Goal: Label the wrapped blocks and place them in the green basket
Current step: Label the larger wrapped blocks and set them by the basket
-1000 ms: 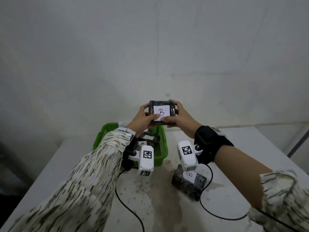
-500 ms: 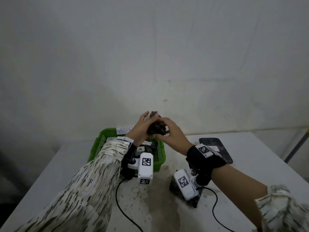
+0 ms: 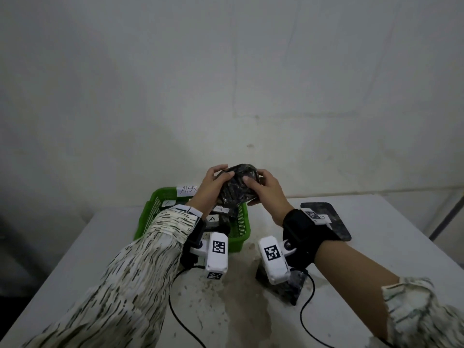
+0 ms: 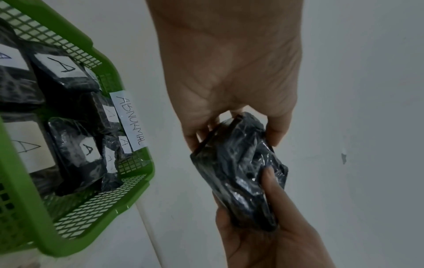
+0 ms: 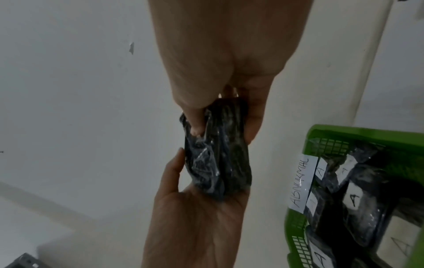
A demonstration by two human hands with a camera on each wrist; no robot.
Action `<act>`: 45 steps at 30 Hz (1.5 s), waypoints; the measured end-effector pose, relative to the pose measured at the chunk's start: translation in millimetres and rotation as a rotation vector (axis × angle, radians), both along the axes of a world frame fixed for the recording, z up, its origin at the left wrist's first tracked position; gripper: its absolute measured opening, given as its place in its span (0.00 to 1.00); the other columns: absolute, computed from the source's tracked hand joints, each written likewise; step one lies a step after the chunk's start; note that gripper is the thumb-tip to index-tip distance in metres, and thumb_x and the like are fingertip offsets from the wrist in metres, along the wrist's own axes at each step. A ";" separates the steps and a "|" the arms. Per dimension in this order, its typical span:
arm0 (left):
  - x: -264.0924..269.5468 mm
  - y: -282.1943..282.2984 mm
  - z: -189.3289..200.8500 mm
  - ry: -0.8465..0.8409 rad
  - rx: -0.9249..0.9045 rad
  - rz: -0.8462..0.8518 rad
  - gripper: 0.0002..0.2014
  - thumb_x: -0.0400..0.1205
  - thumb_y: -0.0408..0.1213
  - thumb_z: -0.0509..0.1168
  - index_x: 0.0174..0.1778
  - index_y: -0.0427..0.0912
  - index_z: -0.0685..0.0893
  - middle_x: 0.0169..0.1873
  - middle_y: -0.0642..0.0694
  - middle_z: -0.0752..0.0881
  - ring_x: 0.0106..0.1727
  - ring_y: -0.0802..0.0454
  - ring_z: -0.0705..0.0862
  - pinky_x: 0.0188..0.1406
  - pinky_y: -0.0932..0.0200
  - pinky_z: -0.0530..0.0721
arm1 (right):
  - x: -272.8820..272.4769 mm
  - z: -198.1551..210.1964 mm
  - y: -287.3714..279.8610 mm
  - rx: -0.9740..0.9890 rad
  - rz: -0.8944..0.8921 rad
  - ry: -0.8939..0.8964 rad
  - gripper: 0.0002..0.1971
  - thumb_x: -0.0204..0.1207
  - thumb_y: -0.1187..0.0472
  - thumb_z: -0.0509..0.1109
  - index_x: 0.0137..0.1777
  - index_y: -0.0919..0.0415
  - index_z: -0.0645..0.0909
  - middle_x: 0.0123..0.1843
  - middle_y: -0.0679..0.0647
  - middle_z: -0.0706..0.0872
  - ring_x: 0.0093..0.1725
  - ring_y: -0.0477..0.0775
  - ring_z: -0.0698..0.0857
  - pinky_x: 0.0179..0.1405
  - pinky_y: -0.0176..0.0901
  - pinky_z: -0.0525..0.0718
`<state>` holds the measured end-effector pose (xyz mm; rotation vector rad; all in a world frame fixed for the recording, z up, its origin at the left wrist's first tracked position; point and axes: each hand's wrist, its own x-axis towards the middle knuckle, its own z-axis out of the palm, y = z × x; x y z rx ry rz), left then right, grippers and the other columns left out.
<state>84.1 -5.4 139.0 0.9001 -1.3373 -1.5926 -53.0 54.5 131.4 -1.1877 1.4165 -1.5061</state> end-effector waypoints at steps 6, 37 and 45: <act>-1.7 1.4 -11.2 -0.152 -0.099 0.065 0.25 0.80 0.40 0.67 0.72 0.40 0.71 0.63 0.38 0.82 0.60 0.42 0.84 0.62 0.43 0.83 | 6.0 0.4 3.8 0.001 0.056 -0.153 0.22 0.77 0.59 0.73 0.69 0.56 0.69 0.57 0.53 0.82 0.50 0.47 0.87 0.33 0.33 0.86; 4.3 5.3 -10.1 -0.012 0.025 -0.121 0.20 0.88 0.47 0.49 0.69 0.42 0.76 0.59 0.39 0.83 0.54 0.48 0.84 0.53 0.54 0.85 | 1.8 -1.8 0.9 0.089 0.204 -0.063 0.10 0.81 0.46 0.65 0.49 0.50 0.70 0.66 0.54 0.81 0.64 0.56 0.81 0.48 0.50 0.83; 11.0 12.6 -6.5 0.068 0.066 -0.206 0.17 0.87 0.47 0.47 0.57 0.48 0.81 0.50 0.43 0.86 0.52 0.48 0.84 0.67 0.45 0.75 | 8.3 4.1 0.5 0.018 0.119 -0.164 0.12 0.81 0.56 0.68 0.51 0.60 0.67 0.53 0.58 0.82 0.46 0.55 0.85 0.30 0.38 0.85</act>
